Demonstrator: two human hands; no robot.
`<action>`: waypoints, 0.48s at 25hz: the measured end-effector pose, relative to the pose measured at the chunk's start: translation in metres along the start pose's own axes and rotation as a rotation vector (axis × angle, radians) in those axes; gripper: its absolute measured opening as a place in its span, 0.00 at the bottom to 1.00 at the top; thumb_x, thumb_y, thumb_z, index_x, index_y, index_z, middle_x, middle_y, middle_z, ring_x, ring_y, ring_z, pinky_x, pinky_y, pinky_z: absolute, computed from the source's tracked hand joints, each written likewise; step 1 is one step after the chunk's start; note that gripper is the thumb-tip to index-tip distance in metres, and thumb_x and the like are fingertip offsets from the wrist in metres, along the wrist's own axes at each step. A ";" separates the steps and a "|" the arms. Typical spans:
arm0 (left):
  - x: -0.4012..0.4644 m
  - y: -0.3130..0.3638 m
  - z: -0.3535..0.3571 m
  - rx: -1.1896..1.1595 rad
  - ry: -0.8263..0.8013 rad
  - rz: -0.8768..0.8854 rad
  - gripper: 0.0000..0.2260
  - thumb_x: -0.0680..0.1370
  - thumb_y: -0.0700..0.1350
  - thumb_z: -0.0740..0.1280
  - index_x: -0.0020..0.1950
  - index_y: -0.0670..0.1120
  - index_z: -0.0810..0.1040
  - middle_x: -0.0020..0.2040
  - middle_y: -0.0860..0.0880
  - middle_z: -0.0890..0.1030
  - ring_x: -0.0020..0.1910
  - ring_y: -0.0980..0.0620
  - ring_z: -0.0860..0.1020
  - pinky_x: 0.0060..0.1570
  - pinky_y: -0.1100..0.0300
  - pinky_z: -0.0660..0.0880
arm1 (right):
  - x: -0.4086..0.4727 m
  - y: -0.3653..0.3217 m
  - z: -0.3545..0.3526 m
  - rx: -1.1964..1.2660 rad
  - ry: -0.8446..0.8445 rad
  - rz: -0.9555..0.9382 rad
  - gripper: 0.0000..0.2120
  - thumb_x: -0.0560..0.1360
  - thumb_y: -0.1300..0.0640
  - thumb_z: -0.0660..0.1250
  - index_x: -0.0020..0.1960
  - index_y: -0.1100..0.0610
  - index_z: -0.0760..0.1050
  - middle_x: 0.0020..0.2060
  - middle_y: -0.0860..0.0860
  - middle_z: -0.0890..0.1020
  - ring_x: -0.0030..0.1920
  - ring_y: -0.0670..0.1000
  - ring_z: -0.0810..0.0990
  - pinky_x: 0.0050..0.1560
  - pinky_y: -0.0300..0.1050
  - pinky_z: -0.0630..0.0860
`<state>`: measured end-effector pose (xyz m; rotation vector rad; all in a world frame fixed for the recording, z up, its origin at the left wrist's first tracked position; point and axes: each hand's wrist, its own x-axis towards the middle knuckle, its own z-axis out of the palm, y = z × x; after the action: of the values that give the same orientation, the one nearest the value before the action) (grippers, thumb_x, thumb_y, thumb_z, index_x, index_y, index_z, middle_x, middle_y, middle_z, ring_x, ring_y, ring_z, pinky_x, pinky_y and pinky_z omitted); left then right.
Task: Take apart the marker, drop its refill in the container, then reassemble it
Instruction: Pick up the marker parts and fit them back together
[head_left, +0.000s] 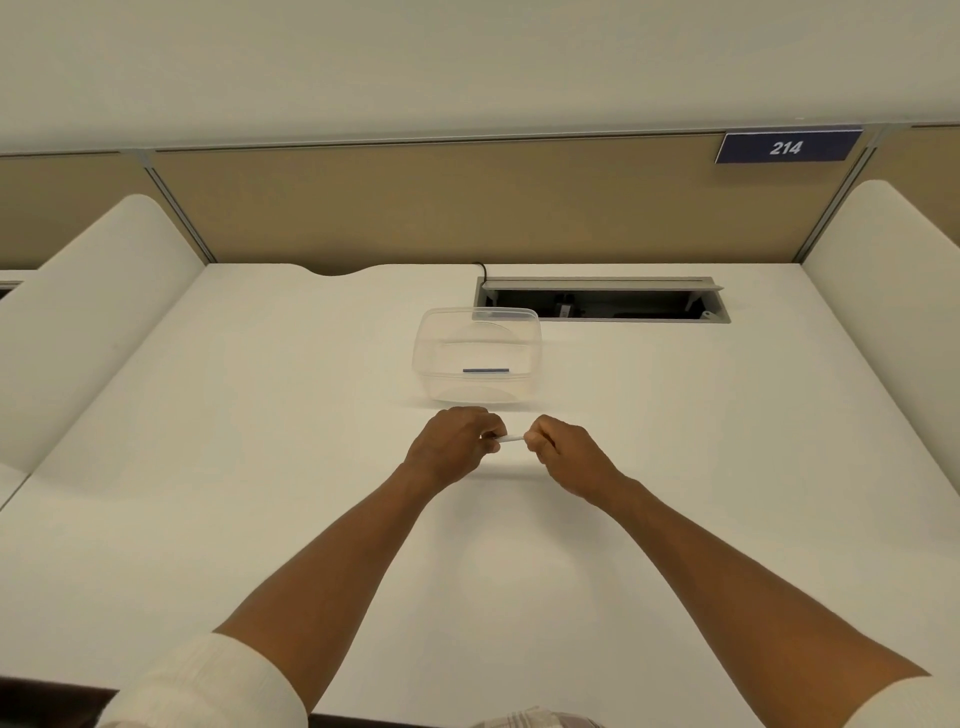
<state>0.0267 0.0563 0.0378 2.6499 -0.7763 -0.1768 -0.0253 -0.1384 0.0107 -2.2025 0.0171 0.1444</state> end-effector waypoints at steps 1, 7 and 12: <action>0.001 0.000 0.000 -0.004 -0.004 0.005 0.04 0.76 0.44 0.70 0.49 0.49 0.82 0.43 0.51 0.82 0.43 0.48 0.77 0.44 0.51 0.76 | 0.001 0.003 -0.002 -0.094 -0.001 -0.049 0.11 0.81 0.51 0.59 0.41 0.54 0.70 0.31 0.46 0.74 0.32 0.48 0.69 0.35 0.45 0.66; 0.001 0.003 0.002 -0.027 -0.046 0.011 0.03 0.76 0.44 0.70 0.49 0.49 0.82 0.43 0.51 0.82 0.43 0.49 0.77 0.44 0.51 0.75 | 0.002 0.006 -0.012 -0.140 -0.077 -0.116 0.13 0.80 0.53 0.60 0.37 0.50 0.69 0.30 0.45 0.72 0.32 0.47 0.67 0.35 0.44 0.65; 0.004 0.008 0.001 -0.008 -0.045 0.011 0.03 0.75 0.44 0.71 0.48 0.49 0.82 0.43 0.51 0.82 0.44 0.49 0.77 0.43 0.53 0.75 | -0.006 -0.004 -0.003 0.268 -0.054 0.153 0.18 0.82 0.55 0.58 0.33 0.57 0.65 0.26 0.48 0.67 0.27 0.48 0.63 0.30 0.38 0.62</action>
<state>0.0256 0.0474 0.0395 2.6422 -0.8033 -0.2371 -0.0302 -0.1388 0.0167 -1.9286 0.1662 0.2708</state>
